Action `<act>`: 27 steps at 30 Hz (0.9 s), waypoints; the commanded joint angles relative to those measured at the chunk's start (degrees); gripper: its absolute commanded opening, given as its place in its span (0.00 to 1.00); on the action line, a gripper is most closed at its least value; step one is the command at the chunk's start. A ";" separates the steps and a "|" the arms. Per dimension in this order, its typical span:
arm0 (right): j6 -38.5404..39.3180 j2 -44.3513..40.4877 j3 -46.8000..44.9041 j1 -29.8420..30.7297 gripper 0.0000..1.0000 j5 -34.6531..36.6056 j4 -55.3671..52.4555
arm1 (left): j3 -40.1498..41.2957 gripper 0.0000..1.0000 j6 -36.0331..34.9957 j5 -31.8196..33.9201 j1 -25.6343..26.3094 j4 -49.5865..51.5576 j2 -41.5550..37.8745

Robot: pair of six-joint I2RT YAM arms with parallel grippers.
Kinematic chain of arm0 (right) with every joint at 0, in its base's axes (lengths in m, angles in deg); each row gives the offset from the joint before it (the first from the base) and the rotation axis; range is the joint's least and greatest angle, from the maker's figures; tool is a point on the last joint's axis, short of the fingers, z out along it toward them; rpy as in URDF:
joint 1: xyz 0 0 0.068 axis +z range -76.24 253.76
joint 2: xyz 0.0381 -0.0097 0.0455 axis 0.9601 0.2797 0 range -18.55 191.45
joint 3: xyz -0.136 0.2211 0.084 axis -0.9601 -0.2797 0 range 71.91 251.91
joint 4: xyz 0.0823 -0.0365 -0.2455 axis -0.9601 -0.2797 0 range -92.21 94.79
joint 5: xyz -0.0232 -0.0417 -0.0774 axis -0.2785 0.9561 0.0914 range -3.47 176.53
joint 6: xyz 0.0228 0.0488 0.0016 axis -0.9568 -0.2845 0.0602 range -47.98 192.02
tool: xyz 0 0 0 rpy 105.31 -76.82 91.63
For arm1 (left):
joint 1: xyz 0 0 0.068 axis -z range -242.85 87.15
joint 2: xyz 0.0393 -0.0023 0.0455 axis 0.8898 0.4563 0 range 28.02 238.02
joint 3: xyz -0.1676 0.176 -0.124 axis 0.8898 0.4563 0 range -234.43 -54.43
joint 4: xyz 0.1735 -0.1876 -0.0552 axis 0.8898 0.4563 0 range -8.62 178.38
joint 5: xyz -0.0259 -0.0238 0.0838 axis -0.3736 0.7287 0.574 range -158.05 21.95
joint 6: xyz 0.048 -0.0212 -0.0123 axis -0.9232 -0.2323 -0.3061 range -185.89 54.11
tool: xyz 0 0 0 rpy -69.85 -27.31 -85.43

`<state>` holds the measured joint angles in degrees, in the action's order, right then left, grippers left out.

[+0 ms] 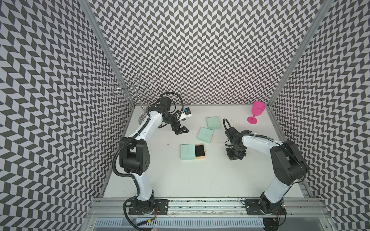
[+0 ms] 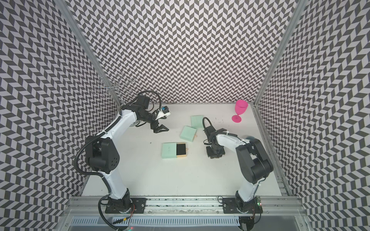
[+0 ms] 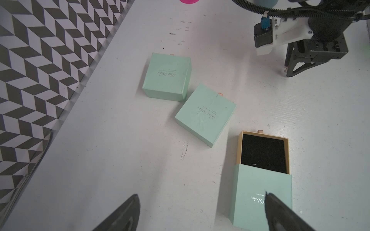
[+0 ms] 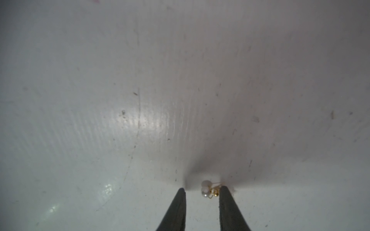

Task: Place the earrings into the drawer-style jewelry box
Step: Pick up the earring from the center of the board.

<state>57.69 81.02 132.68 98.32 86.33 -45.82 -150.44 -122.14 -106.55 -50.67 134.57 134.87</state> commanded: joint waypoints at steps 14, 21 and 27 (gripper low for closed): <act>0.72 -0.61 -3.21 -0.12 0.16 0.76 1.83 | 0.56 0.98 -0.75 -1.84 -0.41 1.84 0.39; 0.75 -0.03 -0.55 0.78 0.08 -0.30 1.31 | 0.56 0.98 -0.97 -1.49 -0.41 1.88 0.16; 0.93 -0.49 2.26 1.10 0.08 -0.23 0.13 | 0.91 0.97 -0.97 -1.29 -0.41 1.91 -0.40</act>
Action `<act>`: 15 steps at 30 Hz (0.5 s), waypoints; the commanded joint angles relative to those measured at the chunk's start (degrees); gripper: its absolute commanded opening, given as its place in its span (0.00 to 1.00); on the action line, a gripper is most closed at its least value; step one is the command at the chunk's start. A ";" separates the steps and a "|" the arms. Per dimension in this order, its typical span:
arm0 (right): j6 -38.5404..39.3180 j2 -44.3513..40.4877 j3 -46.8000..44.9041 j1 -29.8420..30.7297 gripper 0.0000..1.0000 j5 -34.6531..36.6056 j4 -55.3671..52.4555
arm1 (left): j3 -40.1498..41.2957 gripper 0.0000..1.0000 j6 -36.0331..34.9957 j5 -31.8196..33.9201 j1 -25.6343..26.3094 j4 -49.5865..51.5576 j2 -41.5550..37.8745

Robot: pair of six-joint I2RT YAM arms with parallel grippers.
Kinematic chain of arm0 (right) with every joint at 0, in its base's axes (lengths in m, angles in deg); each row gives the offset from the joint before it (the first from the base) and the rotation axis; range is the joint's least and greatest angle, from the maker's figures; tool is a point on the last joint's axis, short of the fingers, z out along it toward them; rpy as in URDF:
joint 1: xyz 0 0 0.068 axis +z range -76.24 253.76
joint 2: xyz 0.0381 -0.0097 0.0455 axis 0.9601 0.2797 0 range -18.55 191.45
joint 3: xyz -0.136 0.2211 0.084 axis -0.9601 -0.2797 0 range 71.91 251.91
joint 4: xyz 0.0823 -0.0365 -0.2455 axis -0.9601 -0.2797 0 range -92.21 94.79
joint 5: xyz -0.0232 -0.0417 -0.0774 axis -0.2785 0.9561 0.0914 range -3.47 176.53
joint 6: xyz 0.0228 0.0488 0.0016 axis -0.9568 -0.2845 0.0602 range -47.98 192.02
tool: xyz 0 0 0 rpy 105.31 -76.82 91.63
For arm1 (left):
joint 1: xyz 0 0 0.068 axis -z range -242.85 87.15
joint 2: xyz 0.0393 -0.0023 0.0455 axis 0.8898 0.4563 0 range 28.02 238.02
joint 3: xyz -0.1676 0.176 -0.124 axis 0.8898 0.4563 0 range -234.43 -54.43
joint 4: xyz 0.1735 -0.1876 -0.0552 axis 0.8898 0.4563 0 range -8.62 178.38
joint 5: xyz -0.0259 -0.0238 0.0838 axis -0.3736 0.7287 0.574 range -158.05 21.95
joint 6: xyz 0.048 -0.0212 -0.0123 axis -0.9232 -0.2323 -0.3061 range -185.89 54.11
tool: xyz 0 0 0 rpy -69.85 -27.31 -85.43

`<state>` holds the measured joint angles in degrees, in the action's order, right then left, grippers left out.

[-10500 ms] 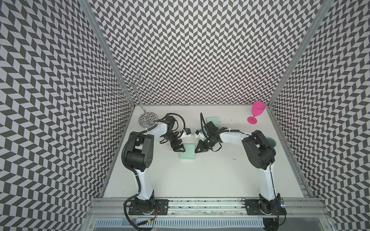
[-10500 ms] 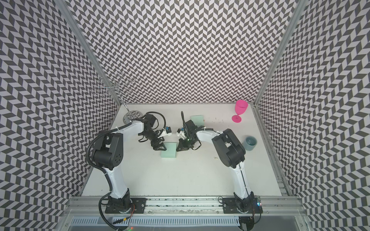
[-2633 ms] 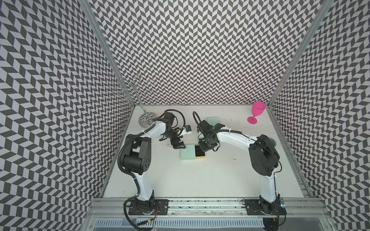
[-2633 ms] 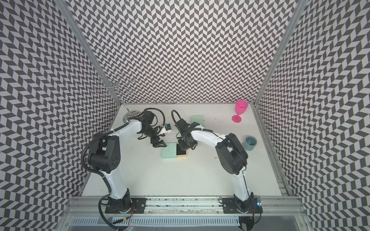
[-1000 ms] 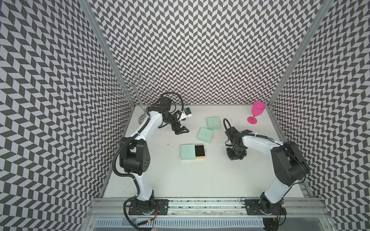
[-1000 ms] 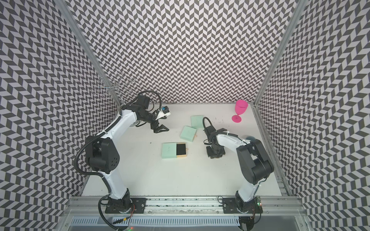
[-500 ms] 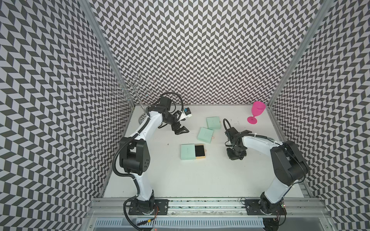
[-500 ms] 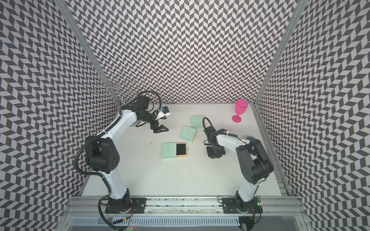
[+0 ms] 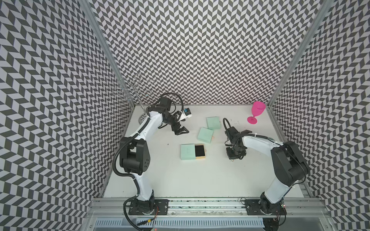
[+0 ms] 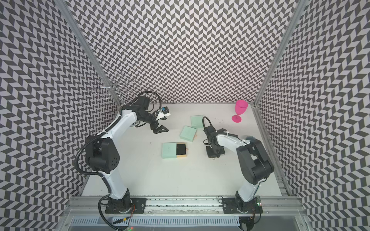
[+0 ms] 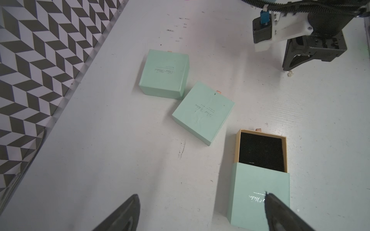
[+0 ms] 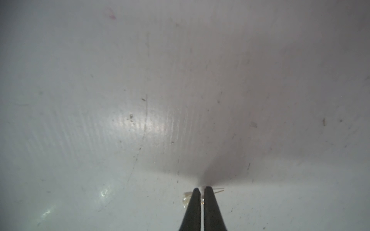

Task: Place the earrings into the drawer-style jewelry box
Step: Pick up the earring from the center of the board.

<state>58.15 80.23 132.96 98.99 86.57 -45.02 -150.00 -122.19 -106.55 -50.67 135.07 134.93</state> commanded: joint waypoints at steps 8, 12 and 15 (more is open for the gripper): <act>-0.28 -0.38 2.54 0.62 0.22 0.44 -2.78 | 1.06 0.98 -1.05 -1.36 -0.33 1.18 -0.77; -1.76 -2.34 0.61 0.76 0.24 0.25 -3.22 | 1.27 0.98 -1.19 -1.69 -0.32 1.07 -0.65; -2.34 -2.37 -0.16 0.78 0.24 -0.67 -2.96 | 1.04 0.98 -1.27 -1.96 -0.32 0.95 -0.45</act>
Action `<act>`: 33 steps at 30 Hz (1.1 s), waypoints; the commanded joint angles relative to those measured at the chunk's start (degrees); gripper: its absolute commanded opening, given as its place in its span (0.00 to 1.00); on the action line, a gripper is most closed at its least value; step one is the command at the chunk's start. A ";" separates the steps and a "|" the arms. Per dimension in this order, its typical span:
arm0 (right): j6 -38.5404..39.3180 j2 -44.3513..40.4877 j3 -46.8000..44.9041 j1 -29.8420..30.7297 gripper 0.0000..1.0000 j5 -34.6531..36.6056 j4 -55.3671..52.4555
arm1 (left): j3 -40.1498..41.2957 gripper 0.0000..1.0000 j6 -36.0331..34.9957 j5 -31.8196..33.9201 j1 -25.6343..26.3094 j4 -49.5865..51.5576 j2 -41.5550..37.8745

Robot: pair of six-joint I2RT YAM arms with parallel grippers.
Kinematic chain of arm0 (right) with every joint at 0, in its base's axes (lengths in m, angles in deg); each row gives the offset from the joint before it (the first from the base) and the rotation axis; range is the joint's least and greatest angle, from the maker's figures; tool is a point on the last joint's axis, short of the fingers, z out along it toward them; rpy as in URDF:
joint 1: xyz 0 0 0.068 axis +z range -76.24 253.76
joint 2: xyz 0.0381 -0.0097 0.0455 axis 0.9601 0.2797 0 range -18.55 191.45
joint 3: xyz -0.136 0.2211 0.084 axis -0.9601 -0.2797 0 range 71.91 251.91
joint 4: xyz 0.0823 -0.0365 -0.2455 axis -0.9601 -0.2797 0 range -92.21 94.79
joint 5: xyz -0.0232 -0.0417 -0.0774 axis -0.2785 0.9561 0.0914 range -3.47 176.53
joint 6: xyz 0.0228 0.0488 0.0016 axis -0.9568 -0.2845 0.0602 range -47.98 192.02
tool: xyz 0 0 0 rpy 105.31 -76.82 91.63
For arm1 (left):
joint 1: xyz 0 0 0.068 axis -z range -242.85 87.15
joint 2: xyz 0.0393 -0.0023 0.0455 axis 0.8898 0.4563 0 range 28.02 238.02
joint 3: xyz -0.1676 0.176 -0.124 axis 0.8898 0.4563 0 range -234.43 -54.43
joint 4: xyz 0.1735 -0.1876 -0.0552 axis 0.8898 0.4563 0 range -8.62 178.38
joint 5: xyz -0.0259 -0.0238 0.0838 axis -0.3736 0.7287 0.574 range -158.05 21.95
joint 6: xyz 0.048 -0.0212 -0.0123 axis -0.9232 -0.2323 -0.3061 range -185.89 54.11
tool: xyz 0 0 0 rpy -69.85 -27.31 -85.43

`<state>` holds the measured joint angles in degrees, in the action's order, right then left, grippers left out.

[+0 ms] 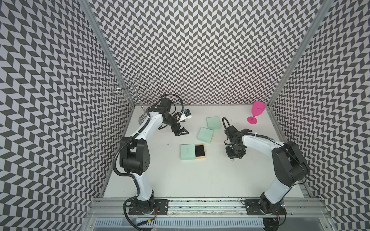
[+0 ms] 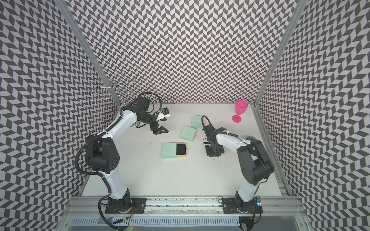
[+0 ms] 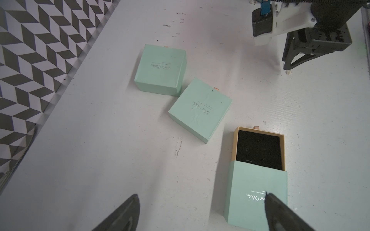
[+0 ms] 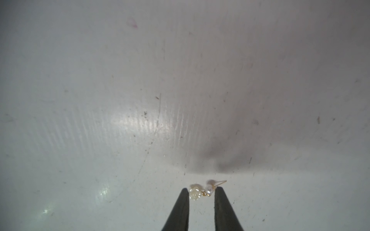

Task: Place the earrings into the drawer-style jewelry box
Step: Pick up the earring from the center of the board.

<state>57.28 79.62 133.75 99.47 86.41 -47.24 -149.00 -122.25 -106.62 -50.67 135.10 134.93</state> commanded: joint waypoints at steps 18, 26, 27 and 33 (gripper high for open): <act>-2.09 1.88 -2.83 0.38 0.26 -4.41 3.21 | 1.07 0.98 -1.56 -1.43 -0.41 1.00 -1.13; -0.99 3.63 -2.61 0.76 0.22 -3.96 3.36 | 0.78 0.98 -1.48 -1.34 -0.41 0.96 -1.08; -1.13 3.39 -2.62 0.94 0.21 -3.79 3.21 | 0.86 0.98 -1.56 -1.25 -0.41 1.08 -1.07; -1.56 2.52 -3.37 1.73 0.17 -3.32 3.16 | 0.88 0.98 -1.48 -1.34 -0.41 0.98 -0.88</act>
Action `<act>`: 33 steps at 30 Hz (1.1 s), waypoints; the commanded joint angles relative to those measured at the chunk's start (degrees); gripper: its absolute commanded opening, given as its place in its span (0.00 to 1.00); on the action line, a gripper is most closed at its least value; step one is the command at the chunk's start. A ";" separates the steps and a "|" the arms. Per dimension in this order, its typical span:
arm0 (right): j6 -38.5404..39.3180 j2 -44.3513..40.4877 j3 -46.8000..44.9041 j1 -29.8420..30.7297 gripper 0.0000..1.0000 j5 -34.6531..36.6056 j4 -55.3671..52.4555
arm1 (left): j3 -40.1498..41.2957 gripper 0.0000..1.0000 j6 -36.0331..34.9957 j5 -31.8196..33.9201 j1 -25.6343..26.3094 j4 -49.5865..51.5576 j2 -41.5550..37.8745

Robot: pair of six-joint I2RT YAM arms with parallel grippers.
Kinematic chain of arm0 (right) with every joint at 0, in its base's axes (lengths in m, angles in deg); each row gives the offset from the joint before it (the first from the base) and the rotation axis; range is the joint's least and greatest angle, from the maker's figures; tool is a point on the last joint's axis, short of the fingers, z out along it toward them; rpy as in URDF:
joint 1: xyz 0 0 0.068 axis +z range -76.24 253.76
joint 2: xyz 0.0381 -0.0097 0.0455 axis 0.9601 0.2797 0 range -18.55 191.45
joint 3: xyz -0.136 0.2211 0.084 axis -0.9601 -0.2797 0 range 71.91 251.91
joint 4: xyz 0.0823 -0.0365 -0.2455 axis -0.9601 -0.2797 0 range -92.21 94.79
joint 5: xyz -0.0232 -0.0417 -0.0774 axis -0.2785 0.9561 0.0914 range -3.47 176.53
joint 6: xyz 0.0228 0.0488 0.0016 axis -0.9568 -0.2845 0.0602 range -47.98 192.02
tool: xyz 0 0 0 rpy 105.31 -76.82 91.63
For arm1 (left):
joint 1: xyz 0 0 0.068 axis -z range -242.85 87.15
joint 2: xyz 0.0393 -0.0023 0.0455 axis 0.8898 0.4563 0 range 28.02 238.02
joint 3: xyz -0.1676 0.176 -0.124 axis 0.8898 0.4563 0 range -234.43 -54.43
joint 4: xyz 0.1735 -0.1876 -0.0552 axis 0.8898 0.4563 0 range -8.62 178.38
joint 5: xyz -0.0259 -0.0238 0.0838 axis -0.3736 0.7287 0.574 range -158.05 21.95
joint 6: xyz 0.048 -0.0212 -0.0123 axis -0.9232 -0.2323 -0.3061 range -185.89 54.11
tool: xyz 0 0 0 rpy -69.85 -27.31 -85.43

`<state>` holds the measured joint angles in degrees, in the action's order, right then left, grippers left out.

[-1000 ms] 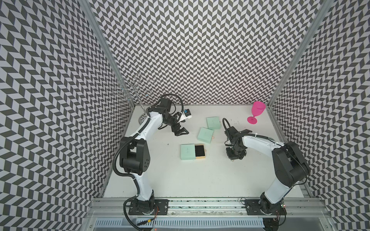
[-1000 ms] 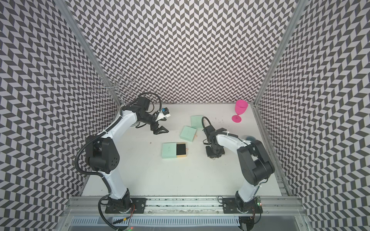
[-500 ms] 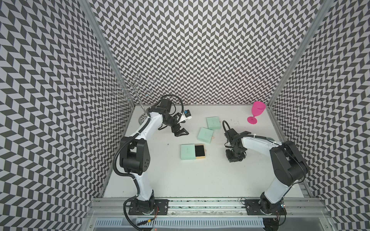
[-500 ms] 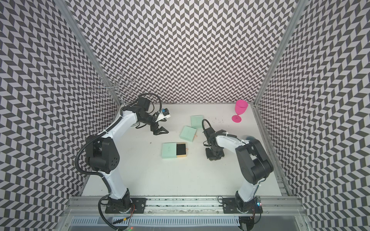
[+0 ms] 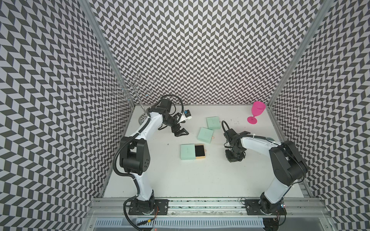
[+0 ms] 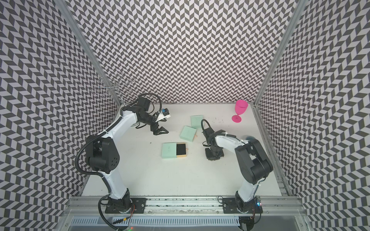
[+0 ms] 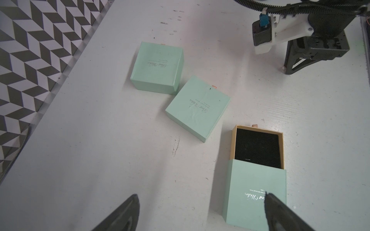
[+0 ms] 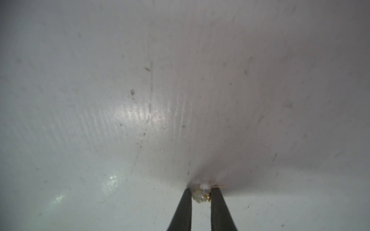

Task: Place the earrings into the drawer-style jewelry box
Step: Pick up the earring from the center of the board.

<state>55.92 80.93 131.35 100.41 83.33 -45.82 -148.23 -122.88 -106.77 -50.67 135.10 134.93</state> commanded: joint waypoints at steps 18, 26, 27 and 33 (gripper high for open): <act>1.34 -1.21 5.97 1.07 0.15 0.89 -3.77 | 0.31 0.98 -1.05 -0.56 -0.32 0.73 -1.20; 2.23 -1.11 11.11 1.12 0.16 -0.49 -6.13 | 0.37 0.98 -1.28 -0.21 -0.10 0.75 -0.95; 2.32 -0.94 11.59 1.17 0.16 -0.55 -6.38 | 0.40 0.98 -1.28 -0.14 -0.06 0.72 -0.97; 1.83 -1.43 8.76 0.98 0.24 2.66 -6.07 | 0.88 0.98 -1.46 -0.09 0.03 0.76 -1.09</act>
<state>57.87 80.91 141.93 101.14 83.81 -50.89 -148.14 -123.10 -106.31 -50.67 135.05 134.93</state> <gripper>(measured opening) 0.234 0.976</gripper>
